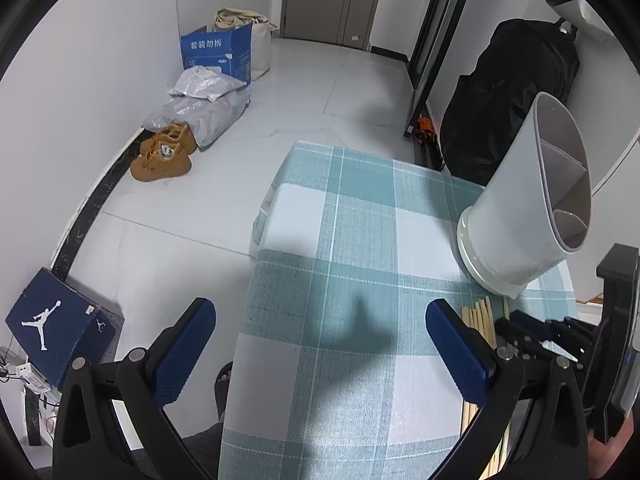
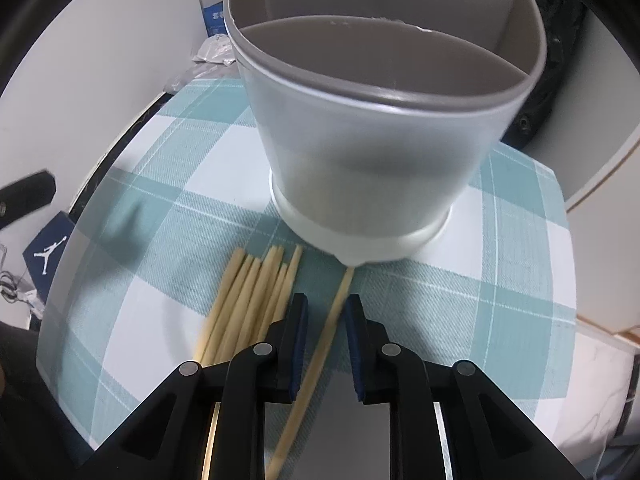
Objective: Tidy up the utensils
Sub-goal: 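Lower the right gripper onto the wooden chopsticks and grasp one chopstick, then lift the chopstick with the right gripper and carry it over the white holder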
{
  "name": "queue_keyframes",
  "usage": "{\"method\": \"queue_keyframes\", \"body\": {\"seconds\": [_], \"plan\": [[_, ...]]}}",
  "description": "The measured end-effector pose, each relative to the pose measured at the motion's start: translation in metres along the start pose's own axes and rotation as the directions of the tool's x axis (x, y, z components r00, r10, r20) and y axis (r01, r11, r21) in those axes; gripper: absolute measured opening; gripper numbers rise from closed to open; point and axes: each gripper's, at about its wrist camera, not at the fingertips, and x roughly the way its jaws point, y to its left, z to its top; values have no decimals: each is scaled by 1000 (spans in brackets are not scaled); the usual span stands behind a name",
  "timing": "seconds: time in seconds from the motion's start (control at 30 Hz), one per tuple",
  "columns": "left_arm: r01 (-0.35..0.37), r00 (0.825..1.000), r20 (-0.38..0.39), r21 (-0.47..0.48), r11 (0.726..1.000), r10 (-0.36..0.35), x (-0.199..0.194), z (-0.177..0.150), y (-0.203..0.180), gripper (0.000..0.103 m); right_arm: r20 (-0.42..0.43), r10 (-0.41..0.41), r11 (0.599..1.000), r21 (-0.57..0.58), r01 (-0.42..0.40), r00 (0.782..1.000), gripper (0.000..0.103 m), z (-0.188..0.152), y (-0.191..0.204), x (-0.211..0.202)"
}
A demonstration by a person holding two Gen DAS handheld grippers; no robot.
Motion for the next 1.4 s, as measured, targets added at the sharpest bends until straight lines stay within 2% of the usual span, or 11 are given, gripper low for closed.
{"method": "queue_keyframes", "body": {"seconds": [0.1, 0.17, 0.23, 0.37, 0.57, 0.63, 0.73, 0.9, 1.17, 1.4], "plan": [[13, 1000, -28, -1, 1000, -13, 5, -3, -1, 102, 23, -8, 1000, 7, 8, 1000, 20, 7, 7, 8], [25, 998, -51, 7, 1000, -25, 8, -6, -5, 102, 34, -2, 1000, 17, 1, 999, 13, 5, 4, 7], [41, 996, -78, 28, 999, -39, 13, -9, -14, 102, 40, 34, 998, 52, -36, 999, 6, 0, 0, 4], [85, 988, -135, 69, 994, -75, 20, -17, -31, 102, 77, 103, 987, 113, -111, 992, 5, -8, -5, -8], [104, 973, -217, 118, 988, -76, 33, -29, -58, 102, 214, 194, 947, 214, -240, 957, 5, -23, -35, -43], [81, 973, -227, 142, 986, -48, 36, -32, -64, 102, 246, 224, 921, 264, -287, 943, 5, -29, -48, -49], [58, 971, -238, 152, 987, -21, 40, -33, -68, 102, 297, 276, 859, 350, -373, 914, 5, -38, -72, -57], [-16, 965, -257, 154, 988, 56, 47, -34, -67, 102, 352, 317, 796, 406, -449, 880, 5, -43, -97, -69], [-48, 961, -266, 130, 990, 81, 53, -29, -70, 102, 435, 311, 782, 388, -487, 845, 5, -46, -114, -99], [-77, 962, -245, 179, 981, 121, 61, -25, -81, 101, 453, 296, 790, 379, -482, 841, 5, -46, -120, -106]]}}
